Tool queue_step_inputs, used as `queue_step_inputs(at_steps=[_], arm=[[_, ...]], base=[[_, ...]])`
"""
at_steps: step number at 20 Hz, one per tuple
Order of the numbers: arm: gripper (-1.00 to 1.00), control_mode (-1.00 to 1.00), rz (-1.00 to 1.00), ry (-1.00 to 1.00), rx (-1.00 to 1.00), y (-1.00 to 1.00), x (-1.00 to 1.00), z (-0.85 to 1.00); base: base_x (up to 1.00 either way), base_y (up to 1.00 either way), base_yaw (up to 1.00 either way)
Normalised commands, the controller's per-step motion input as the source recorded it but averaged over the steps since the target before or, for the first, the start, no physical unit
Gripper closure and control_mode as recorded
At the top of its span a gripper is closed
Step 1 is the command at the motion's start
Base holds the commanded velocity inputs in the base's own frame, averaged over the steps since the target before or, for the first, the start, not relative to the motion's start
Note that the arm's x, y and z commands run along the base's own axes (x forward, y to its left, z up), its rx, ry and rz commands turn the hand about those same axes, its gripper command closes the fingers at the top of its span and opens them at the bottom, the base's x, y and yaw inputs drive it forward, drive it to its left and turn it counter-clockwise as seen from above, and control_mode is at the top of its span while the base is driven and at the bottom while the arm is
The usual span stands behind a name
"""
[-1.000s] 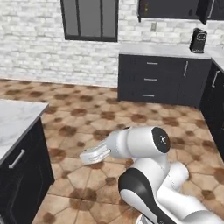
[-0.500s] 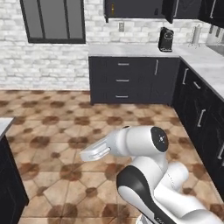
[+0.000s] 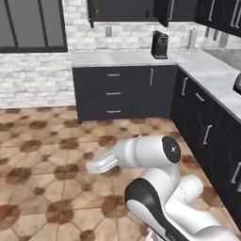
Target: Collect the turmeric, mayonnaise, and shaker from the cabinet and place them next to the stove.
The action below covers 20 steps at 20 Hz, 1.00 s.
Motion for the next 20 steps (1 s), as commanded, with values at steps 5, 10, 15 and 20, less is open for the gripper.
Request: queue_step_inputs(at_steps=[5,10,15,20], arm=[[-1.0,1.0,0.0,0.0,0.0,0.0,0.0,0.0],[-1.0,1.0,0.0,0.0,0.0,0.0,0.0,0.0],[-1.0,1.0,0.0,0.0,0.0,0.0,0.0,0.0],[-1.0,1.0,0.0,0.0,0.0,0.0,0.0,0.0]], base=[[0.74,0.0,-0.28],[0.71,-0.1,-0.29],[0.72,-0.02,-0.28],[0.79,0.0,-0.25]])
